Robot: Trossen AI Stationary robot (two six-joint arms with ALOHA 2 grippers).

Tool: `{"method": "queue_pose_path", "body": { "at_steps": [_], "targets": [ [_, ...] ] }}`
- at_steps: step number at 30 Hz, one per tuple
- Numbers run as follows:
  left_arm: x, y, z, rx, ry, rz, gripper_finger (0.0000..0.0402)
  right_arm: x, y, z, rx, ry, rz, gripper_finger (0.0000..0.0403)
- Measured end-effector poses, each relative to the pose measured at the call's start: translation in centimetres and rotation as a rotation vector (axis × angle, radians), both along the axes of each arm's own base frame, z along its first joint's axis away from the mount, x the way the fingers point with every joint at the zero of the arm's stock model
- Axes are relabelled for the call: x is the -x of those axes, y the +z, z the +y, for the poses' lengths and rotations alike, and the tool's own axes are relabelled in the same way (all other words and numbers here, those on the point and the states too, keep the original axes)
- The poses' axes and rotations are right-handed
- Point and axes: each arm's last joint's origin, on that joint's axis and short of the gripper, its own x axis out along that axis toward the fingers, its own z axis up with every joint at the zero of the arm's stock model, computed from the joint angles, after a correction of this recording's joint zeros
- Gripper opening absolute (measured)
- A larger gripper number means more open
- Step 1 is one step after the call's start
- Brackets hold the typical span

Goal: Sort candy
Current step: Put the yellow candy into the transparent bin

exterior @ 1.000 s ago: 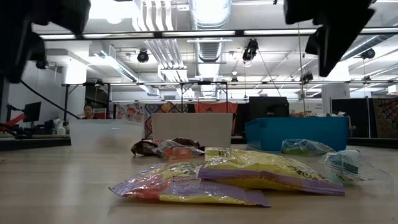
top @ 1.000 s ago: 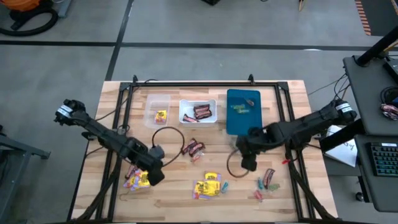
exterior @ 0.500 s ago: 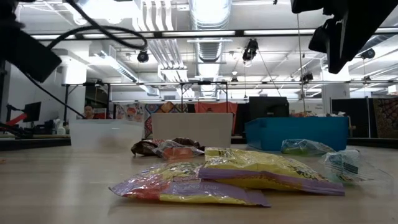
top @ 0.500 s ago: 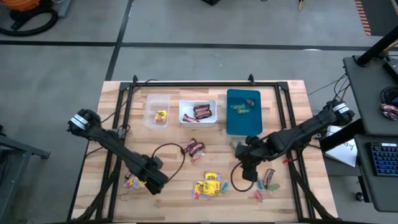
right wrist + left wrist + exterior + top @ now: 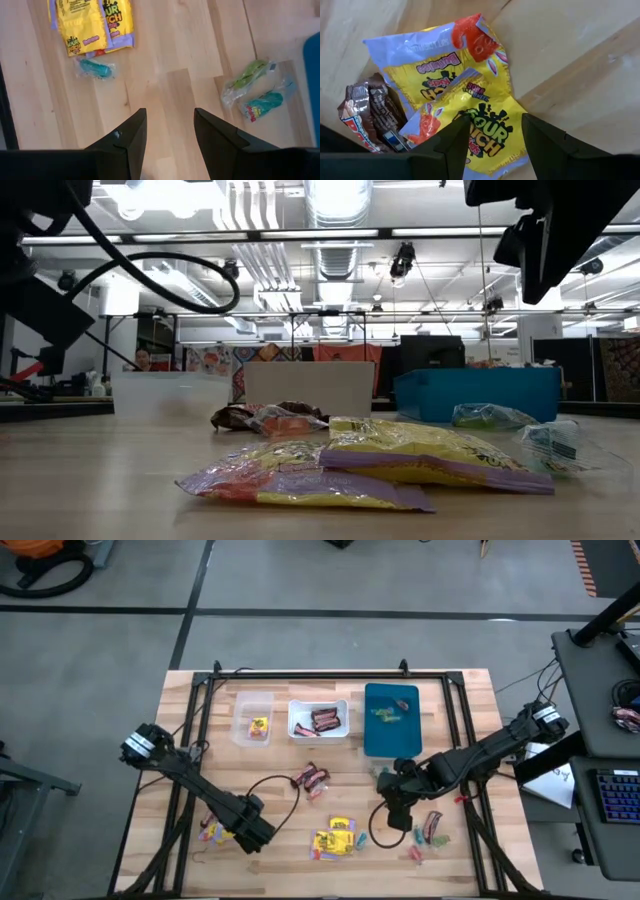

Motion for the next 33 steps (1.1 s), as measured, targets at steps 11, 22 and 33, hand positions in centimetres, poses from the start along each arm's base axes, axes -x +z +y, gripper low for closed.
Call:
{"method": "queue_pose_path", "body": {
  "at_steps": [11,22,33],
  "targets": [
    [0.0,0.0,-0.1,0.022,-0.085,-0.013,0.0023,-0.1,0.0,-0.2,0.06,-0.026,-0.03,0.0155],
    [-0.5,2.5,-0.4,0.074,-0.161,-0.123,0.0001,0.1,-0.9,-0.3,0.094,-0.032,-0.033,0.0155],
    [0.4,7.4,1.0,0.078,-0.185,-0.326,0.0,0.0,-3.0,-0.3,0.106,-0.009,-0.102,0.0155]
  ]
}}
